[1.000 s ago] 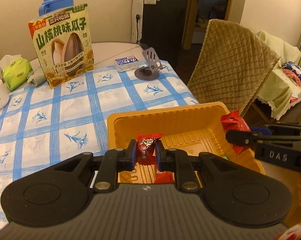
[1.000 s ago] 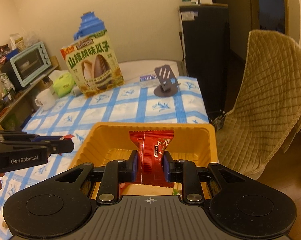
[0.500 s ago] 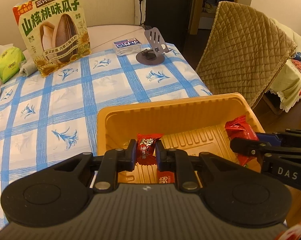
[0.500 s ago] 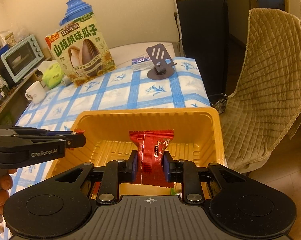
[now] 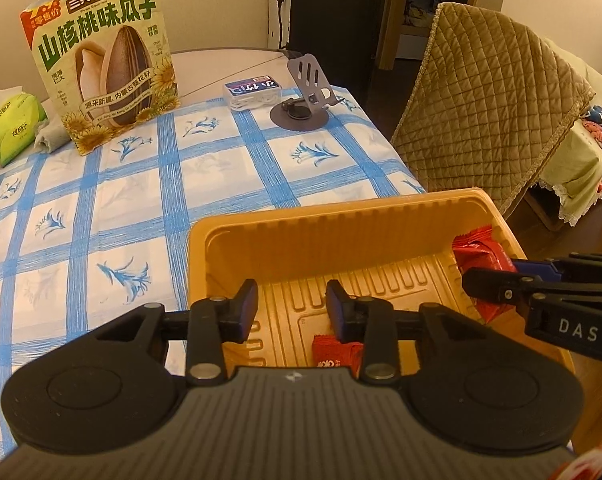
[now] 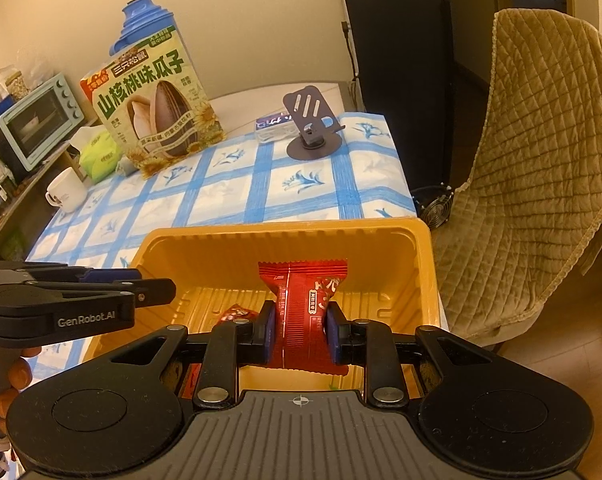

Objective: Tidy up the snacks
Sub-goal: 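Open both tools to release the red snacks into the tray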

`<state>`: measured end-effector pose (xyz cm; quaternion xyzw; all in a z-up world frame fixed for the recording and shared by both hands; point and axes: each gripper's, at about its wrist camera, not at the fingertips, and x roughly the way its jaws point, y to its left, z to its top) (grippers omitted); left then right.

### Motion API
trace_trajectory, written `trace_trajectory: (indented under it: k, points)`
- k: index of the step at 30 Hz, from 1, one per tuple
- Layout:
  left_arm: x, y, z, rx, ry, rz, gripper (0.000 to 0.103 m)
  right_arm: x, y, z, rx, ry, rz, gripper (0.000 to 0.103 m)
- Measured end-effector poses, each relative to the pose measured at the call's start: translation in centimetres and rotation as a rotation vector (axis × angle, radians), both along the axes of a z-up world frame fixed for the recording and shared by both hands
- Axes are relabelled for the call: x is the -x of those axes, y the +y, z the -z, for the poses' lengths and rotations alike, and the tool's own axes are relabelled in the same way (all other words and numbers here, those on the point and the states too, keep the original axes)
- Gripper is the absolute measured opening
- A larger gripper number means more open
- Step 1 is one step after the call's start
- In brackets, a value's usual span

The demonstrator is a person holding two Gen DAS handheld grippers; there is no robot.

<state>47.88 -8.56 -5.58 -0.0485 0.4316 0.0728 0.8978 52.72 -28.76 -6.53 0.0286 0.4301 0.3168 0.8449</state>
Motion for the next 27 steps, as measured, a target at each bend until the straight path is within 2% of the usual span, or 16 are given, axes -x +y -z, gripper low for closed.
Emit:
trace_trajectory:
  k: [12,16,18,20,22,24,27]
  points:
    - [0.5,0.2,-0.5,0.001,-0.01,-0.011,0.034,-1.1,0.9,0.8,0.004,0.013,-0.017,0.026]
    - [0.9,0.4,-0.6,-0.004,-0.011,-0.02,0.04,-1.6,0.8,1.2,-0.024,0.038,-0.007,0.027]
    - [1.1,0.4,-0.7,-0.002,-0.013,-0.022,0.041,-1.9,0.8,1.2,-0.038,0.054,-0.005,0.031]
    - [1.3,0.5,-0.7,-0.002,-0.014,-0.023,0.044,-1.8,0.8,1.0,-0.046,0.04,0.0,0.052]
    - [1.6,0.5,-0.8,-0.003,-0.018,-0.024,0.05,-1.7,0.6,0.7,-0.047,0.017,0.016,0.064]
    - [2.0,0.5,-1.0,-0.001,-0.02,-0.023,0.051,-1.6,0.5,0.4,-0.047,0.01,0.016,0.067]
    - [2.5,0.5,-1.2,0.009,-0.025,-0.02,0.061,-1.4,0.2,0.0,-0.046,0.002,0.017,0.072]
